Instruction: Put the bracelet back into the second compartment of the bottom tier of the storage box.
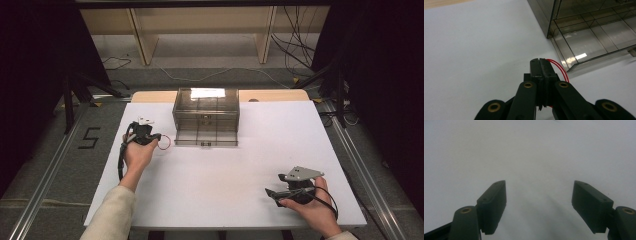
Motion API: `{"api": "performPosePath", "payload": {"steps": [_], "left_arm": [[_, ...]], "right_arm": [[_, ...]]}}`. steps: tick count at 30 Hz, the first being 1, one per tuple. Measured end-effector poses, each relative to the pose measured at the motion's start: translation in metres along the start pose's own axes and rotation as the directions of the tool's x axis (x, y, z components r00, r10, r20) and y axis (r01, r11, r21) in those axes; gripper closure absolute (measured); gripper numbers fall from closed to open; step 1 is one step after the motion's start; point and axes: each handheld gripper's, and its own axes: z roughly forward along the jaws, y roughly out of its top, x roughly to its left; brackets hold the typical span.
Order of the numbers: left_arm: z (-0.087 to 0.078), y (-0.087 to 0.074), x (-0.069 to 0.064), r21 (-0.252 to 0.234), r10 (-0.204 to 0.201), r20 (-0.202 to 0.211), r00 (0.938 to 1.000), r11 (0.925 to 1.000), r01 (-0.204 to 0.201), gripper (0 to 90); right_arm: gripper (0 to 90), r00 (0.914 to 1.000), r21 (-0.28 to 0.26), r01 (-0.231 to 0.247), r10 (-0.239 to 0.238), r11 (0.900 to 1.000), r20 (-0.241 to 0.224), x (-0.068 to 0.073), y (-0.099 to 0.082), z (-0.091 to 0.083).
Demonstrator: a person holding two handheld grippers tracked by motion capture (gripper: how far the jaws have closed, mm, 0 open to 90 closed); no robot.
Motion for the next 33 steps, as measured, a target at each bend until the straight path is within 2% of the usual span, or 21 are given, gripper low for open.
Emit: {"api": "performPosePath", "payload": {"steps": [22,33], "left_arm": [[-0.008,0.010,-0.012,-0.034,0.024,0.016,0.9996,0.9991,-0.024,89.9],[-0.010,0.016,-0.021,-0.050,0.040,0.036,0.9985,0.9980,-0.039,90.0]], "right_arm": [[28.5,1.0000,-0.001,0.001,-0.001,1.0000,-0.001,0.000,0.000,0.000],[28.5,1.0000,0.000,-0.003,0.003,1.0000,0.000,0.000,0.000,0.000]]}}
